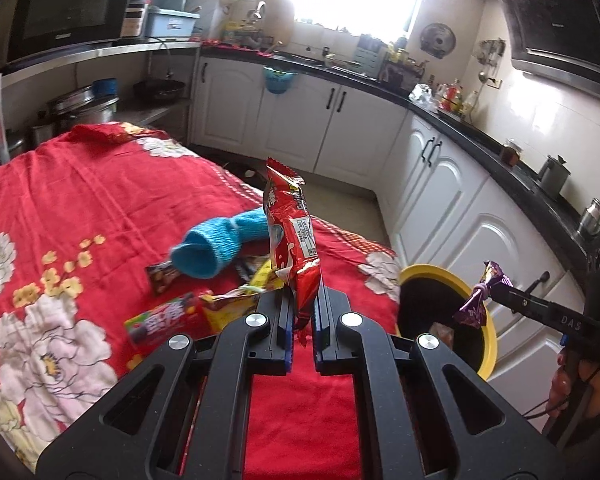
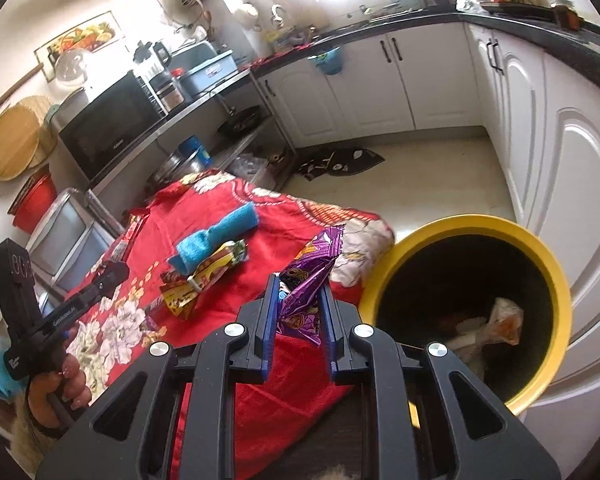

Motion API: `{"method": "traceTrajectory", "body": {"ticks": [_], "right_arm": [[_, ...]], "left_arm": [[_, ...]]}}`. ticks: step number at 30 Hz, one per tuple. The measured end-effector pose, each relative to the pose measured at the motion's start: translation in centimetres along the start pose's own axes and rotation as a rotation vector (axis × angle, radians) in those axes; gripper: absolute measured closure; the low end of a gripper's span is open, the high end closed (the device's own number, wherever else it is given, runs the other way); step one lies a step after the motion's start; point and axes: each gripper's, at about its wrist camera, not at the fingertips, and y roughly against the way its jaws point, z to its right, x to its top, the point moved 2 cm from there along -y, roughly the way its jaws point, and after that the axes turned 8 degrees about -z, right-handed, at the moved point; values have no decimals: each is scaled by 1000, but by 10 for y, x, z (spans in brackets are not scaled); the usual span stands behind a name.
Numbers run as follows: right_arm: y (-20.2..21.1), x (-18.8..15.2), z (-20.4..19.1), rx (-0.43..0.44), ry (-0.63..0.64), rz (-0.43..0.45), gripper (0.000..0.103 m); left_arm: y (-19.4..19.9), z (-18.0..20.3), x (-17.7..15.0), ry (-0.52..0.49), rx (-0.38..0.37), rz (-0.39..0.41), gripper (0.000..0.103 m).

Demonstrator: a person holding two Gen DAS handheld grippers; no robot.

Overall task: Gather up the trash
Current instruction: 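Lift both wrappers and carry them over the yellow bin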

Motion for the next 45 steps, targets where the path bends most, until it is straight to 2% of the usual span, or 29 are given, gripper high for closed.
{"method": "traceTrajectory", "body": {"ticks": [25,45], "right_arm": [[52,5,52,-116,-99,121,84],[68,-7,85,-244,-131,158,84]], "left_arm": [[-27,78,10,-151,-115,-20,100],[-55,140,-1,-266,-204,-76,100]]}}
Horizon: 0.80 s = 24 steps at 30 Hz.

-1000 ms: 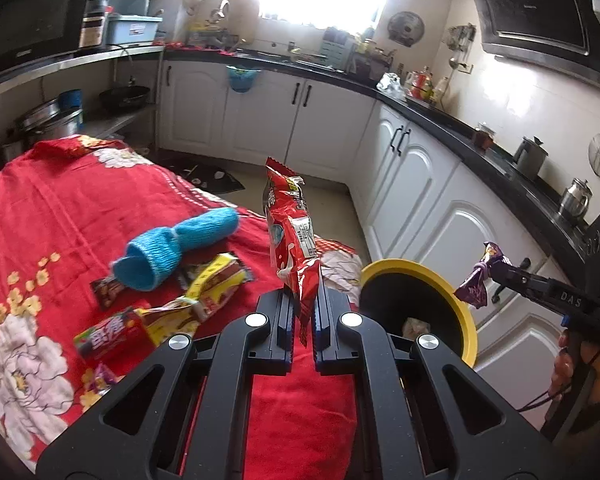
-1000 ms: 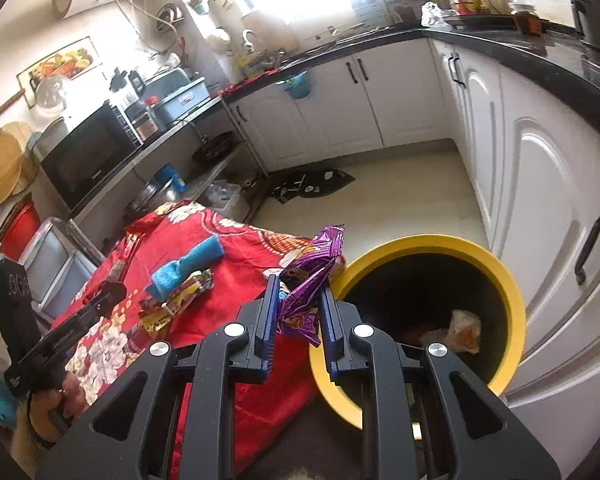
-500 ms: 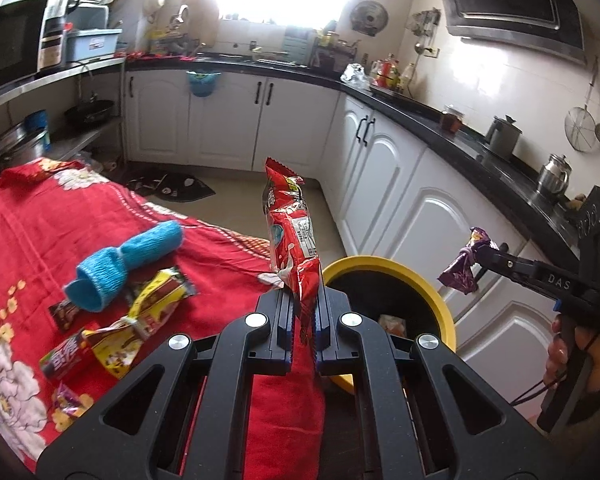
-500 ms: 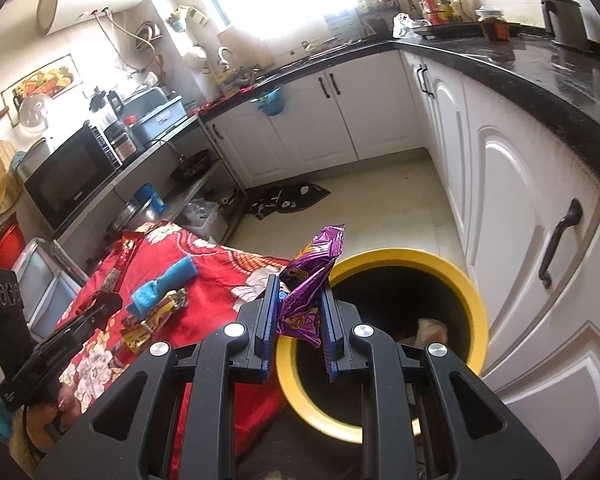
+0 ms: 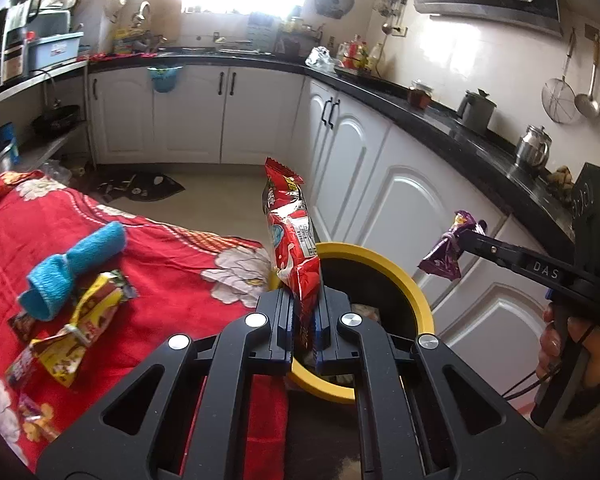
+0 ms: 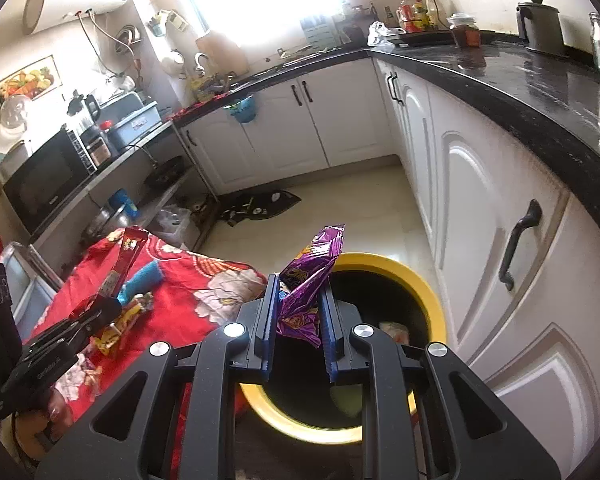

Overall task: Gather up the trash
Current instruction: 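Lift both wrappers and carry them over the yellow bin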

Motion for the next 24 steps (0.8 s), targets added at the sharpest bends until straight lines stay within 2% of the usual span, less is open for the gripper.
{"method": "traceTrajectory", "body": {"ticks": [14,24], "right_arm": [[-15,-5,13,-56,-8,-23,84],[-35,-13,21,-72,-14,-69,84]], "left_arm": [[-36,19,-6,-28,-33,-69,100],[-62,27,-15,-31,-65,-128,100]]}}
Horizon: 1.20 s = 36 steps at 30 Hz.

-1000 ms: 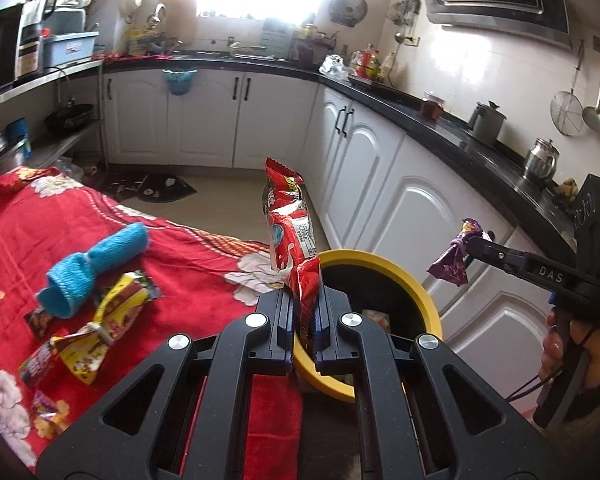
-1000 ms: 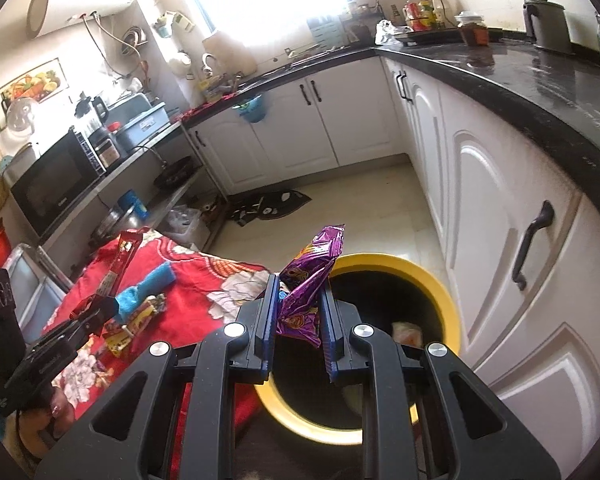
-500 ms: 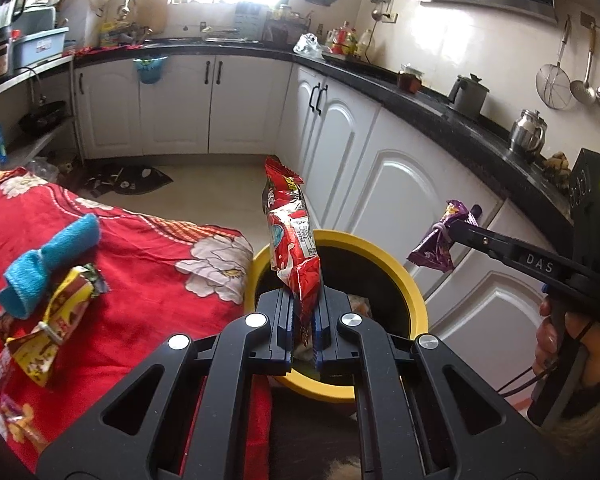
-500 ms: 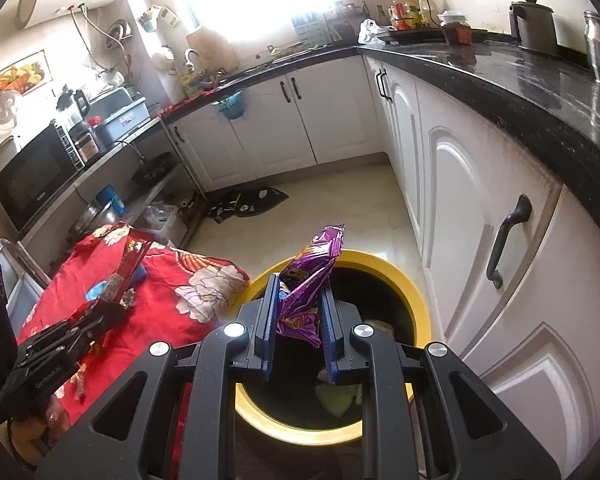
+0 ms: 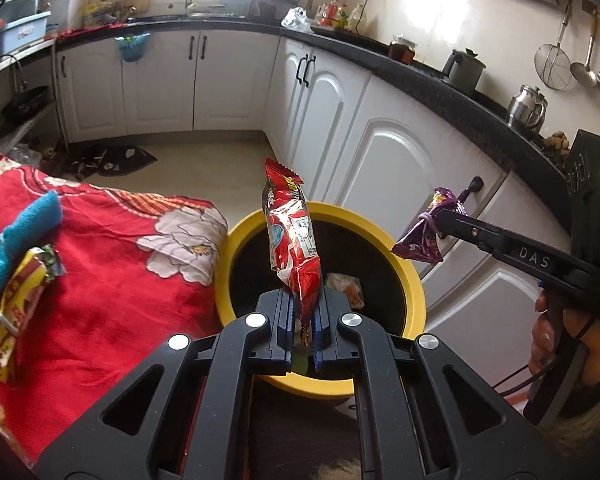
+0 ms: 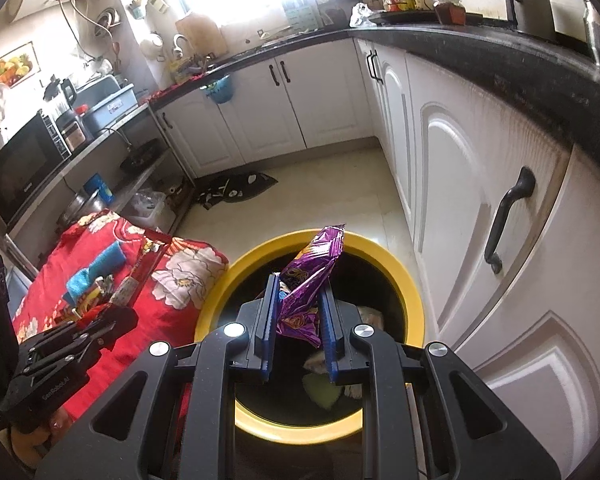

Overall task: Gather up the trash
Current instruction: 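Lift both wrappers and carry them over the yellow bin, then open both tools to drop the wrappers into the yellow bin, then move both tools back over the table toward the remaining wrappers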

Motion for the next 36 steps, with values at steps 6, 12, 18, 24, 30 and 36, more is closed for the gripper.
{"method": "traceTrajectory", "body": {"ticks": [6,12,18,24,30,36], "right_arm": [[-11,-2,0,5,2,-24,82],[-16,-2,4,11,-20,-25,58],[-14,-2,9,15,-46,-13,50],[-11,-1,9,24,-51,-2,43],[-5,2,7,26,-50,19,36],[1,3,-1,24,-28,37,33]], "left_arm": [[-13,-3,-4,22,-23,-25,100],[-24,-10,-2,65,0,-32,74],[-21,-20,-3,101,23,-27,49],[-8,-29,-3,118,51,2,13],[6,-36,-3,123,108,32,11],[24,-46,-6,141,149,64,11]]}}
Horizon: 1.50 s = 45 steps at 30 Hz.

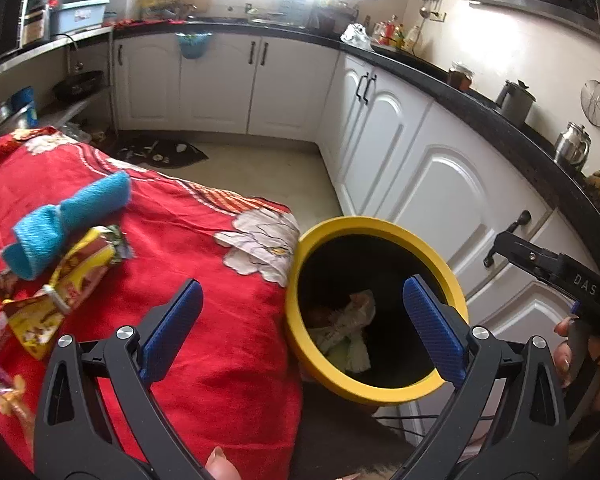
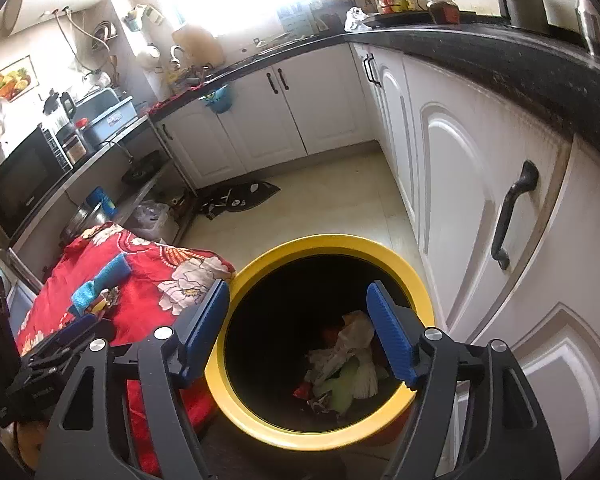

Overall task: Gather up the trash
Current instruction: 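Move both tools back over the table toward the remaining wrappers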

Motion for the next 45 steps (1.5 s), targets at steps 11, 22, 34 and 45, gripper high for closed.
{"method": "traceTrajectory", "body": {"ticks": [11,22,34,45], "right_arm": [[9,1,-25,28,57,13,31],[11,-5,-69,84,147,6,30],[6,-6,-134,170,268,-14,29],[-1,-6,-184,236,354,-26,28]], "left_arm": [[27,-24,-1,31,63,61,11],[56,-54,-7,79,123,117,11],[88,-97,-19,159,191,166,11],[111,-134,-31,223,255,182,11]]}}
